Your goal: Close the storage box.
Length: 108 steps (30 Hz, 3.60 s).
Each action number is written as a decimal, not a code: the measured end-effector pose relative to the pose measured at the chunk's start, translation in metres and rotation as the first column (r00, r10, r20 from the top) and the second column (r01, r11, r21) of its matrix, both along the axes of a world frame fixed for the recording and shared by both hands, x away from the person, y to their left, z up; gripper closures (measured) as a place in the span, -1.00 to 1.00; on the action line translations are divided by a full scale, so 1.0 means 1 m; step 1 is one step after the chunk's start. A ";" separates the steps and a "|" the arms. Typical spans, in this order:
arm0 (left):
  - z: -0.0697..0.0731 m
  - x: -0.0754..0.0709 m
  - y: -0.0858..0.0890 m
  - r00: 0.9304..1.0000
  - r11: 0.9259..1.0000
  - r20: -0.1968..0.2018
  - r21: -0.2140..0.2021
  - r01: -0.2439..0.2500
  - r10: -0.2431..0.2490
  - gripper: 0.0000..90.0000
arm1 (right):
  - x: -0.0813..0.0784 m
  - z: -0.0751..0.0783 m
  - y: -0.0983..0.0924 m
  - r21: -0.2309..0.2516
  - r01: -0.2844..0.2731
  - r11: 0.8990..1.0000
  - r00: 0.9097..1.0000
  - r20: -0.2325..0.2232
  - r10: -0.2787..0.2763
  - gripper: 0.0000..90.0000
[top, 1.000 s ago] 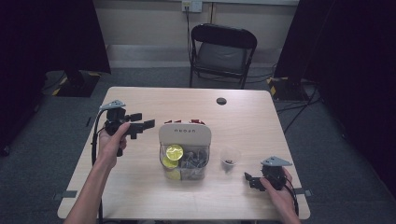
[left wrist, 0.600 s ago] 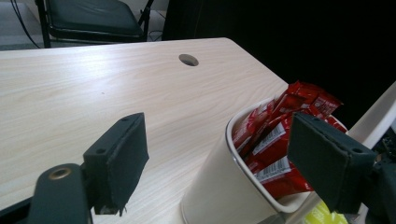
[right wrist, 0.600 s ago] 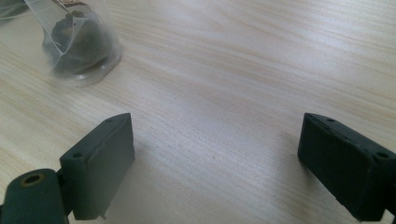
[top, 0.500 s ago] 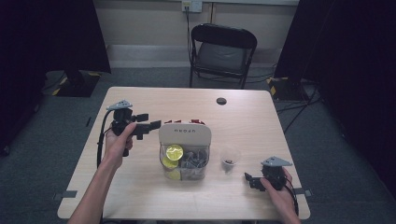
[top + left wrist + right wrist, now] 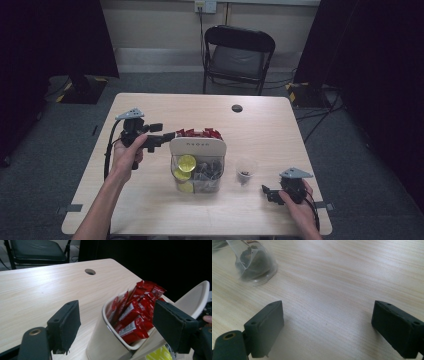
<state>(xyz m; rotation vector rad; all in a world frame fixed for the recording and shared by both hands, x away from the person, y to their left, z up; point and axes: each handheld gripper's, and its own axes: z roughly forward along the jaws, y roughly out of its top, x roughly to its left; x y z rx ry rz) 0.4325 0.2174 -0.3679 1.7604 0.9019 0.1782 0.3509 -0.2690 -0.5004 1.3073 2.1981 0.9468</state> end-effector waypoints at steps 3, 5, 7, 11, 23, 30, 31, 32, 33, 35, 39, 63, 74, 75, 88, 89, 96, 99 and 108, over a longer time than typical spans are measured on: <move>0.000 -0.002 -0.005 1.000 1.000 -0.002 0.020 0.010 -0.010 -0.52 | 0.000 0.000 0.000 0.000 -0.002 1.000 1.000 0.000 0.002 -0.77; -0.002 -0.002 -0.007 1.000 1.000 -0.004 0.017 0.011 -0.011 -0.52 | 0.000 0.000 0.000 -0.001 -0.005 1.000 1.000 0.002 0.005 -0.77; -0.003 -0.003 -0.008 1.000 1.000 -0.008 0.026 0.016 -0.015 -0.52 | 0.000 0.000 0.000 0.000 -0.004 1.000 1.000 0.001 0.004 -0.77; -0.003 -0.009 -0.009 1.000 0.999 -0.005 0.038 0.014 -0.014 -0.54 | 0.000 0.000 0.000 0.000 -0.004 1.000 1.000 0.001 0.004 -0.77; -0.007 -0.019 -0.012 0.999 0.998 -0.014 0.064 0.030 -0.029 -0.63 | 0.000 0.000 0.000 0.000 -0.004 1.000 1.000 -0.002 0.004 -0.77; -0.012 -0.023 -0.011 1.000 0.996 -0.014 0.081 0.025 -0.024 -0.63 | 0.001 0.000 0.000 -0.001 -0.007 1.000 1.000 0.000 0.007 -0.78; -0.014 -0.024 -0.009 1.000 0.997 -0.016 0.079 0.019 -0.018 -0.63 | 0.001 0.000 -0.001 -0.001 -0.008 1.000 1.000 0.001 0.008 -0.78; -0.014 -0.024 -0.008 1.000 0.997 -0.020 0.077 0.016 -0.014 -0.63 | 0.001 0.000 -0.001 -0.001 -0.008 1.000 1.000 0.001 0.008 -0.78; -0.016 -0.024 -0.007 1.000 0.996 -0.024 0.085 0.017 -0.015 -0.63 | 0.001 0.000 0.000 -0.001 -0.008 1.000 1.000 0.000 0.008 -0.78; -0.017 -0.024 -0.007 0.999 0.996 -0.030 0.086 0.018 -0.016 -0.64 | 0.001 0.000 -0.001 -0.001 -0.008 1.000 1.000 0.000 0.008 -0.78; -0.020 -0.025 -0.008 0.999 0.994 -0.037 0.105 0.031 -0.028 -0.64 | 0.001 0.000 -0.001 -0.001 -0.009 1.000 1.000 0.001 0.009 -0.78; -0.043 -0.030 -0.021 0.993 0.980 -0.068 0.168 0.106 -0.096 -0.65 | 0.001 0.000 -0.001 0.000 -0.011 1.000 1.000 0.000 0.011 -0.78; -0.036 -0.038 -0.007 0.998 0.981 -0.036 0.184 0.064 -0.059 -0.64 | 0.001 0.000 -0.001 0.000 -0.012 1.000 1.000 0.000 0.012 -0.78; -0.034 -0.040 0.000 0.999 0.984 -0.026 0.173 0.047 -0.043 -0.64 | 0.001 0.000 -0.001 -0.001 -0.013 1.000 1.000 0.000 0.013 -0.78; -0.041 -0.045 0.036 0.997 0.979 -0.026 0.191 -0.068 0.074 -0.64 | 0.001 0.000 -0.001 -0.001 -0.013 1.000 1.000 0.000 0.013 -0.78; -0.044 -0.046 0.041 0.996 0.975 -0.029 0.209 -0.078 0.086 -0.64 | 0.001 0.000 -0.001 -0.001 -0.013 1.000 1.000 0.000 0.013 -0.78; -0.061 -0.050 0.055 0.990 0.959 -0.059 0.265 -0.105 0.124 -0.64 | 0.001 0.000 -0.001 0.000 -0.012 1.000 1.000 0.000 0.012 -0.78; -0.073 -0.052 0.061 0.986 0.951 -0.087 0.286 -0.113 0.143 -0.64 | 0.001 0.000 -0.001 -0.001 -0.013 1.000 1.000 0.000 0.013 -0.78; -0.103 -0.057 0.078 0.973 0.927 -0.113 0.343 -0.152 0.201 -0.64 | 0.001 0.000 -0.001 -0.001 -0.012 1.000 1.000 0.000 0.012 -0.78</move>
